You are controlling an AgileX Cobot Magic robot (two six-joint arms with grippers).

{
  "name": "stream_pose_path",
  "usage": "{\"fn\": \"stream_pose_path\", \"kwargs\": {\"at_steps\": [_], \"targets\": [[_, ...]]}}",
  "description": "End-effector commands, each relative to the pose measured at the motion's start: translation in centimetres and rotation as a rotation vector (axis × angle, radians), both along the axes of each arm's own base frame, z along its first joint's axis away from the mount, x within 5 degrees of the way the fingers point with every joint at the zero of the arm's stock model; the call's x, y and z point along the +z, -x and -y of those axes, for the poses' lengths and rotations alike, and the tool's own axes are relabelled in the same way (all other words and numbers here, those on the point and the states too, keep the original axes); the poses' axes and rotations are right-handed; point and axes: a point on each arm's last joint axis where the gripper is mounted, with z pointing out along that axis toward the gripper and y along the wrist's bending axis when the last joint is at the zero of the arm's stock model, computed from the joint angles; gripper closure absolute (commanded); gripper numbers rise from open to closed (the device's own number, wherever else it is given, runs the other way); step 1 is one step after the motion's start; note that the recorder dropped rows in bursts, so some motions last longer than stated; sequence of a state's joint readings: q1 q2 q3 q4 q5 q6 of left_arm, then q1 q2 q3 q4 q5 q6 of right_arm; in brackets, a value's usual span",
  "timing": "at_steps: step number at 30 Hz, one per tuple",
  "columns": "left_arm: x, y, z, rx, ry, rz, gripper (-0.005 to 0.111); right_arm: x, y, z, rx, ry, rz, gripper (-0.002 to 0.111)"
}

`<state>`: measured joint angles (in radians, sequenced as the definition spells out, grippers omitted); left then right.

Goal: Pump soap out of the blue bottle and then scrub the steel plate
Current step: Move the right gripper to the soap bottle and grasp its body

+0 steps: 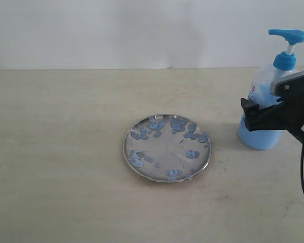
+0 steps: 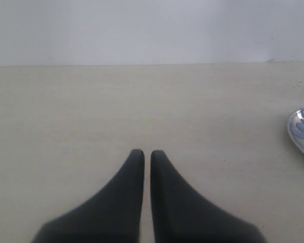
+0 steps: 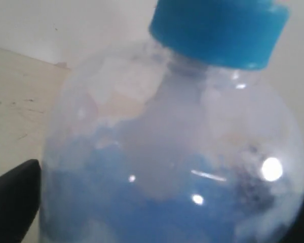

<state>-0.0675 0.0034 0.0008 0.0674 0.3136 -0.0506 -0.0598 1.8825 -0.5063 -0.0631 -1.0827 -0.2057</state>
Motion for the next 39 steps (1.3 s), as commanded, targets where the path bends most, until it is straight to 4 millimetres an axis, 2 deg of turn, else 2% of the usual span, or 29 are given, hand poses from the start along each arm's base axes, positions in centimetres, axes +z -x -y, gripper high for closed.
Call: {"fn": "stream_pose_path", "kwargs": {"at_steps": [1,4,7,8,11,12,14,15,22,27,31,39], "targets": [[0.1,0.0,0.0,-0.001,0.005,0.015,0.102,-1.7,-1.8,0.2,-0.003,0.020,-0.013,0.003],[0.1,0.0,0.0,-0.001,0.005,0.015,0.102,-2.4,-2.8,0.2,-0.003,0.020,-0.045,0.005],[0.1,0.0,0.0,-0.001,0.005,0.015,0.102,-2.7,-3.4,0.4,-0.017,0.012,-0.046,0.023],[0.2,0.0,0.0,-0.002,0.005,0.017,0.102,-2.6,-3.6,0.5,-0.026,0.007,-0.046,0.031],[0.2,0.0,0.0,-0.002,0.005,0.017,0.102,-2.3,-4.3,0.5,-0.028,0.005,-0.038,0.067],[0.2,0.0,0.0,-0.002,0.005,0.017,0.102,-2.2,-4.4,0.5,-0.028,0.005,-0.034,0.082],[0.2,0.0,0.0,-0.002,0.005,0.017,0.102,-2.2,-4.4,0.5,-0.025,0.006,-0.031,0.105],[0.2,0.0,0.0,-0.002,0.005,0.019,0.102,-2.2,-4.4,0.5,-0.026,0.003,-0.037,0.108],[0.2,0.0,0.0,-0.002,0.005,0.019,0.102,-2.7,-4.3,0.2,0.015,0.015,-0.092,0.108],[0.2,0.0,0.0,-0.002,0.005,0.019,0.102,-2.8,-4.0,-1.8,0.236,0.011,-0.107,0.108],[0.2,0.0,0.0,-0.002,0.005,0.019,0.102,-2.9,-4.0,-1.9,0.237,-0.035,-0.118,0.108],[0.2,0.0,0.0,-0.002,0.005,0.019,0.102,-3.6,-3.6,-2.3,0.319,0.047,-0.188,0.108]]}}
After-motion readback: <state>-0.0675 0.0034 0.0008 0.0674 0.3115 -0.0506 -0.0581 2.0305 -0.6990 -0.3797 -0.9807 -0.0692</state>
